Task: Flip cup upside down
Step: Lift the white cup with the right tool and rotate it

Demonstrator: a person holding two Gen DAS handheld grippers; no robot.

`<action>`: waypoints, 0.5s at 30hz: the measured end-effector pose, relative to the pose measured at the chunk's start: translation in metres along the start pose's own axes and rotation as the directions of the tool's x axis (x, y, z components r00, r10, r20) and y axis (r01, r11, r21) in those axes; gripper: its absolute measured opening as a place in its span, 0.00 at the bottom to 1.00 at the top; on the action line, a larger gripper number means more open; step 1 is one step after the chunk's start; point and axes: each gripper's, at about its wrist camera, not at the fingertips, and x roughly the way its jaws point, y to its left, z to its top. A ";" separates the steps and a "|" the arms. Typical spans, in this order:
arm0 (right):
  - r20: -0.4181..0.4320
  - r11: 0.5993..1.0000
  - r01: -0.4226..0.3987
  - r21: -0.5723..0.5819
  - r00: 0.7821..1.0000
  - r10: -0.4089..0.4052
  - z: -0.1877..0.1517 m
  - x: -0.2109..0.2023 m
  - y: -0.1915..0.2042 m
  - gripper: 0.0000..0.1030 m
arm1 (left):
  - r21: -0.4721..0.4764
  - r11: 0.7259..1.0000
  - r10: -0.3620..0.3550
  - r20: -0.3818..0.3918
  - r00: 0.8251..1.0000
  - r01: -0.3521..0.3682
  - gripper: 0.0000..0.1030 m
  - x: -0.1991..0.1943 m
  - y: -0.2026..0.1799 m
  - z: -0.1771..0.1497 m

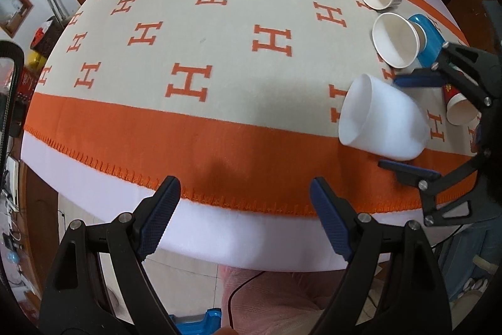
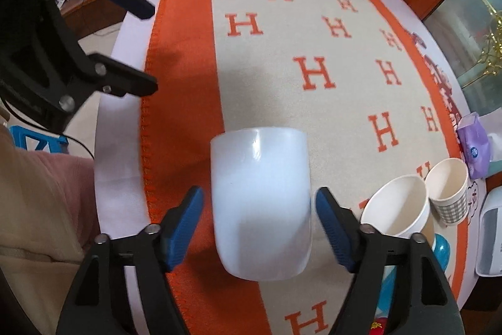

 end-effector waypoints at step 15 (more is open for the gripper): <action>0.110 0.876 -0.035 0.480 0.994 -0.020 -0.025 -0.086 -0.034 0.78 | 0.261 0.965 -0.017 0.064 0.998 0.000 0.80 -0.057 -0.035 0.047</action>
